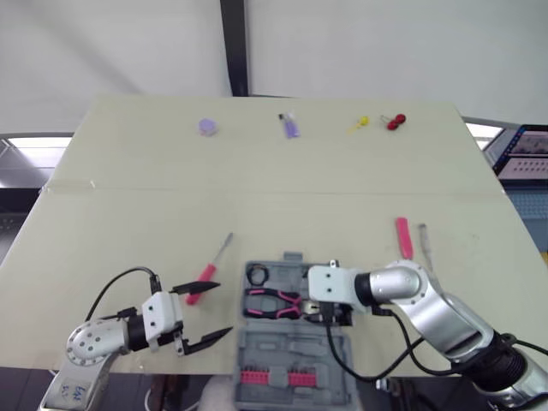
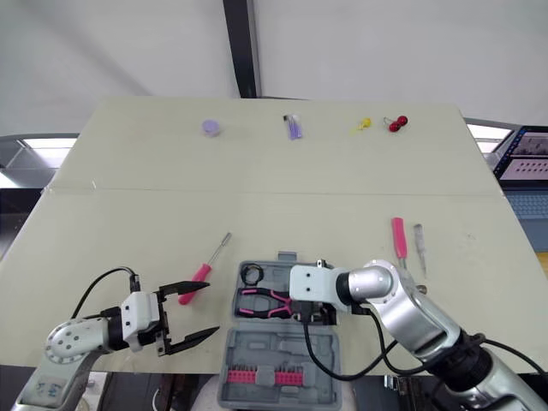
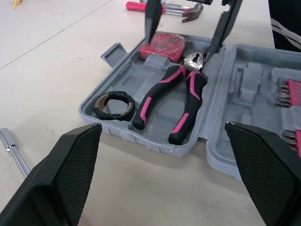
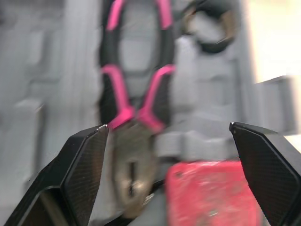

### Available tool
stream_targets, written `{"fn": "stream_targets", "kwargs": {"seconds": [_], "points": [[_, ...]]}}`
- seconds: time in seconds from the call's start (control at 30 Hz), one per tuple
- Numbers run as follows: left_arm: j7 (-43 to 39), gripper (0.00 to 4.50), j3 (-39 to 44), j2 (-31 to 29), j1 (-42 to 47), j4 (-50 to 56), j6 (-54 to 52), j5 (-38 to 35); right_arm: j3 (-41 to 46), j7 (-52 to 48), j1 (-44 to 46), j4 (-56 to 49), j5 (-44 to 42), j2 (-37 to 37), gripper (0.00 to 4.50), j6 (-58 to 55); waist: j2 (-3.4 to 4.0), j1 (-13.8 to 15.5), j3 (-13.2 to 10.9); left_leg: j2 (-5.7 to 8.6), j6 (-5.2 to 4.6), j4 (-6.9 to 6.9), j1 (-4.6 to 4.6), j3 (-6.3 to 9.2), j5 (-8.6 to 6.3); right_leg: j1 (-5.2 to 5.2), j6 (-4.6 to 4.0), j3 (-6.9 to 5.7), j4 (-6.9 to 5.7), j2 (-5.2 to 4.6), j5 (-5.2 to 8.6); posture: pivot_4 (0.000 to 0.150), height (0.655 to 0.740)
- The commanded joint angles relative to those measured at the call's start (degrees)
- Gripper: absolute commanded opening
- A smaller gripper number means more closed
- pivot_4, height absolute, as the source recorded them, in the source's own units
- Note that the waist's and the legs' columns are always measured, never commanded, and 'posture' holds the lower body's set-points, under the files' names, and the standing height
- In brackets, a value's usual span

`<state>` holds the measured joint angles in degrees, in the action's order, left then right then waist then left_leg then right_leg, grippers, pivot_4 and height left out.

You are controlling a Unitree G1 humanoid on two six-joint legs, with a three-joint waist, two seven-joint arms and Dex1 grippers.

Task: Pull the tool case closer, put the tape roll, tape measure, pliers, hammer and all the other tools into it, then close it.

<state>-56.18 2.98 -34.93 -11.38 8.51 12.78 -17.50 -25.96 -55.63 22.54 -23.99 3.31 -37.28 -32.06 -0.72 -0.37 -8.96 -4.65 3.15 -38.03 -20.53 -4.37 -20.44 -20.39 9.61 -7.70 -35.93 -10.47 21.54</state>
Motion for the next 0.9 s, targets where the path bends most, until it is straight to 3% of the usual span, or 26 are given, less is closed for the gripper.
{"fn": "stream_targets", "kwargs": {"seconds": [0.03, 0.27, 0.6, 0.9], "points": [[0.6, 4.50, -0.6, 0.5, 0.7, 0.2, 1.1, 0.6, 2.6, 1.8, 0.0, 0.9, -4.0, 4.6, 3.60, 3.0, 0.00, 0.0, 0.0, 0.00, 0.00, 0.00, 0.00, 0.00, 0.00, 0.00, 0.00, -0.01, -0.01, 0.00, 0.00, 0.150, 0.7400], [1.0, 4.50, -1.0, 0.9, 1.9, -0.8, 1.5, 1.0, 1.8, 0.3, -3.1, 7.5, -8.7, 10.0, 0.07, 6.2, -0.02, 0.2, 0.0, 0.01, 0.00, -0.01, 0.01, 0.00, 0.00, 0.04, 0.00, -0.01, -0.02, -0.01, 0.00, 0.150, 0.7400], [1.9, 4.50, -1.2, 1.2, 1.2, -0.4, 2.0, 1.3, 0.3, 1.2, -4.2, 15.1, -6.2, 10.8, 0.02, 9.6, -0.01, 0.0, 0.0, 0.00, 0.00, 0.01, 0.05, -0.02, 0.00, 0.02, 0.00, -0.01, -0.03, 0.00, 0.00, 0.150, 0.7400], [2.0, 4.50, -1.2, 1.2, 1.3, -0.7, 2.3, 1.5, -4.3, 2.0, -5.4, 19.6, 1.0, 8.8, 0.02, 13.8, 0.02, 0.0, 0.3, 0.00, 0.00, 0.04, 0.18, -0.06, 0.00, 0.08, 0.00, -0.01, -0.03, 0.00, 0.00, 0.150, 0.7400]]}}
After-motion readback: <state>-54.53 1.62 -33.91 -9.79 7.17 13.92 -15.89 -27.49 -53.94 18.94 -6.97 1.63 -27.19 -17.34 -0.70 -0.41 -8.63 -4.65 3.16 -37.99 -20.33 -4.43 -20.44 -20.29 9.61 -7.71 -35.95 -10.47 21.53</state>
